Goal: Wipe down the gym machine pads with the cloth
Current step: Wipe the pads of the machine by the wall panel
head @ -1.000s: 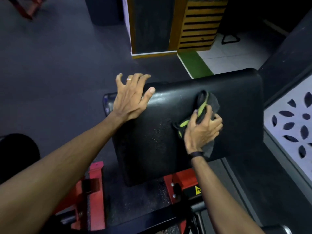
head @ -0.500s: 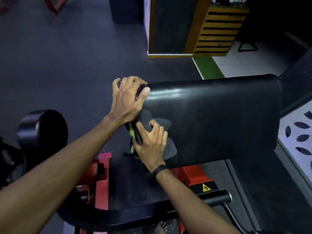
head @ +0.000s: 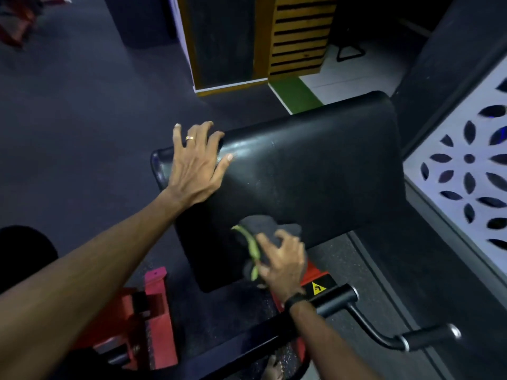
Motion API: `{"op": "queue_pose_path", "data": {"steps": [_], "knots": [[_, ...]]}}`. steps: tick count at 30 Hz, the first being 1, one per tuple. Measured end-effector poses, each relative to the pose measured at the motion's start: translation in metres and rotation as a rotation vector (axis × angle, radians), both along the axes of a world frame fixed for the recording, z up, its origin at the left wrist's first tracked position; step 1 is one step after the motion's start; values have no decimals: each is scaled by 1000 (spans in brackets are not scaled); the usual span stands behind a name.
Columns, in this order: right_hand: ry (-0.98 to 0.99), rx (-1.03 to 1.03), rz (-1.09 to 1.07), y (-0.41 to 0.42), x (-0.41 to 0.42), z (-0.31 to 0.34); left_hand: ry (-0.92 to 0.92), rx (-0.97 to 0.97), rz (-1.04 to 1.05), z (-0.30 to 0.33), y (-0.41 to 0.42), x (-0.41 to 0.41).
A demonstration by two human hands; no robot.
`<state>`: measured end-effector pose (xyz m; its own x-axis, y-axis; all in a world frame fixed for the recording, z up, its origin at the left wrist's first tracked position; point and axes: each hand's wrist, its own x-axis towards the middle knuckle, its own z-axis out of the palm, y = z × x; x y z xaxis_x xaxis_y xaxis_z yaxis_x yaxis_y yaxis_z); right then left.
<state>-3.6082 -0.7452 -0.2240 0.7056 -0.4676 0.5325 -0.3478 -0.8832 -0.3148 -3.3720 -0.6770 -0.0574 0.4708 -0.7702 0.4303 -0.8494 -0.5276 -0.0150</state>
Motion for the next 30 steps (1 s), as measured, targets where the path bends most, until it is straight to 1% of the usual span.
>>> {"op": "queue_pose_path", "data": {"steps": [3, 5, 7, 9, 11, 12, 13, 16, 17, 19, 21, 23, 27, 30], "knots": [[-98, 88, -270, -85, -19, 12, 20, 46, 63, -3, -2, 5], [-175, 179, -487, -137, -24, 26, -26, 106, 74, -6, -5, 3], [-235, 249, -645, -168, -23, 35, -54, 145, 69, -6, -8, 1], [-326, 324, -755, -167, -11, 38, -63, 152, 74, -6, -10, 2], [-409, 317, -824, -128, 12, 36, -71, 157, 73, -8, -9, 3], [-413, 291, -807, -93, 25, 34, -76, 163, 63, -8, -9, 3], [-399, 271, -734, -51, 38, 33, -77, 169, 53, -7, -9, 3], [-237, 227, -340, 67, 56, 27, -73, 158, 34, -7, -9, 1], [-181, 217, -202, 88, 55, 27, -68, 152, 27, -6, -8, 0], [-114, 184, -73, 83, 50, 23, -67, 154, 24, -4, -7, 0], [-107, 123, -50, 47, 37, 20, -74, 171, 23, -4, -5, 0], [-104, 92, -89, 4, 20, 18, -81, 181, 24, -4, -4, -1], [-120, 150, -292, -81, -9, 27, -75, 210, 22, -5, -5, 0], [-126, 172, -421, -126, -21, 36, -63, 228, 16, -6, -5, 0]]}}
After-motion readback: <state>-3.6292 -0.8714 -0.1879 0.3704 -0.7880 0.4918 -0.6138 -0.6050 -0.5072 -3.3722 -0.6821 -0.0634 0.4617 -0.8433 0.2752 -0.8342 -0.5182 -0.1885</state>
